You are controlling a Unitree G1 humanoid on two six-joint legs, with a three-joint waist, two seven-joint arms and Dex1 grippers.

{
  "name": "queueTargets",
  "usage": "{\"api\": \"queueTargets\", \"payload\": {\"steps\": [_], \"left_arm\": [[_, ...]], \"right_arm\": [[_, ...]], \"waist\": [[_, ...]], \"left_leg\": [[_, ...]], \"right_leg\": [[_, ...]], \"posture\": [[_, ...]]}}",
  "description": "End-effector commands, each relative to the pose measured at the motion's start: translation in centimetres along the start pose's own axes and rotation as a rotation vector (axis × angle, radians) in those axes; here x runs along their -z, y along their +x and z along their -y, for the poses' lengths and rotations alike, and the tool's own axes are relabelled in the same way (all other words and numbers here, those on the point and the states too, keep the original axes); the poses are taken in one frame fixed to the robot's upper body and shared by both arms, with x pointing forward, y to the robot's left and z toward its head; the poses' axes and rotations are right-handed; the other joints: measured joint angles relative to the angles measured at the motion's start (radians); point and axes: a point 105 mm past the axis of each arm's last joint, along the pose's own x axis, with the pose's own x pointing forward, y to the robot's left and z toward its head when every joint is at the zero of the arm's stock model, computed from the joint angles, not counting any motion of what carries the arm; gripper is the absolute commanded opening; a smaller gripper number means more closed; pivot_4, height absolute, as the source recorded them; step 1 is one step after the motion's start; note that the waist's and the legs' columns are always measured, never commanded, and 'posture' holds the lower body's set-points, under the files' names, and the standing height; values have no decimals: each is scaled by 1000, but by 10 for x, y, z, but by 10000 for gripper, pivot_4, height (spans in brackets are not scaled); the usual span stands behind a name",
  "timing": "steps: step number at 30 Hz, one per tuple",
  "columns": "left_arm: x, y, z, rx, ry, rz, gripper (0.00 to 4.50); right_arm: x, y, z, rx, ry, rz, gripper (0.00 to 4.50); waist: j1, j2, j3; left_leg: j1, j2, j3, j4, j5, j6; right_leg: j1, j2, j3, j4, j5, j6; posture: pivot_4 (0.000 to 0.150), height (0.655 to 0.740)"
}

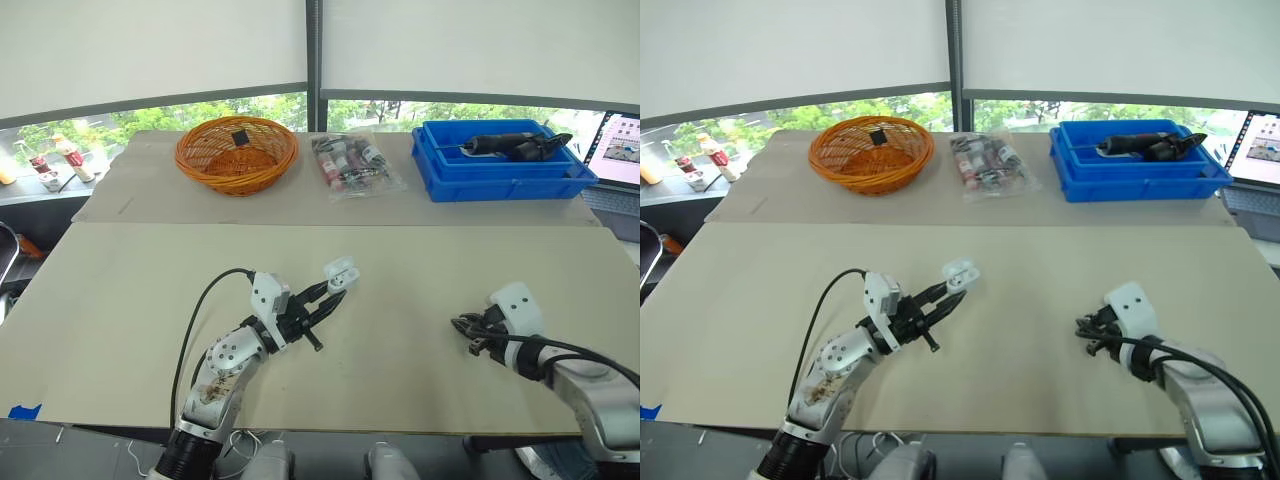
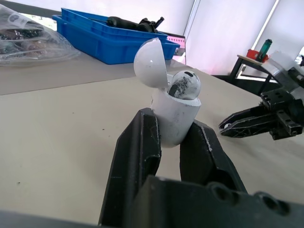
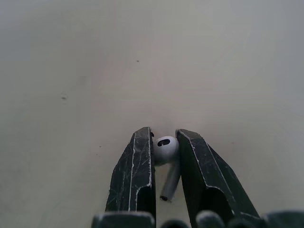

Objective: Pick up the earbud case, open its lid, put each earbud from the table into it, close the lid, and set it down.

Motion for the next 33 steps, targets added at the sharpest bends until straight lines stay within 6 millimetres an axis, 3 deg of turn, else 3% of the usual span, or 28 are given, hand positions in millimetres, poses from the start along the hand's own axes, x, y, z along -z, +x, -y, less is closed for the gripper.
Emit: {"api": "queueTargets", "payload": {"steps": [1,7,13,21,33], "left_arm": [[-11,-2,7,23,42,35,5640],[-11,-9,15,33,50,25,5640],[-8,-16,24,49,56,2,5640],[-8,-21,31,70,72,-15,5640],[-9,-23,32,60,60,-24,5640]], "right_arm": [[-6,-13,-15,-263,-376,-49,3547],[4,-35,-15,-515,-594,-137,3548],[21,-57,-22,-725,-693,-222,3548],[34,-60,-11,-775,-730,-298,3547],[37,-52,-7,-766,-701,-303,3548]], "waist": [[0,1,0],[-1,0,0],[1,0,0],[3,0,0],[7,0,0]], "left_leg": [[0,0,0,0,0,0],[0,0,0,0,0,0],[0,1,0,0,0,0],[0,1,1,1,0,0],[0,1,1,1,0,0]], "right_leg": [[0,0,0,0,0,0],[1,0,0,-1,0,0],[1,0,0,-1,0,0],[1,0,0,-1,0,0],[1,-1,0,-1,0,0]], "posture": [[1500,7400],[1500,7400],[1500,7400],[1500,7400],[1500,7400]]}}
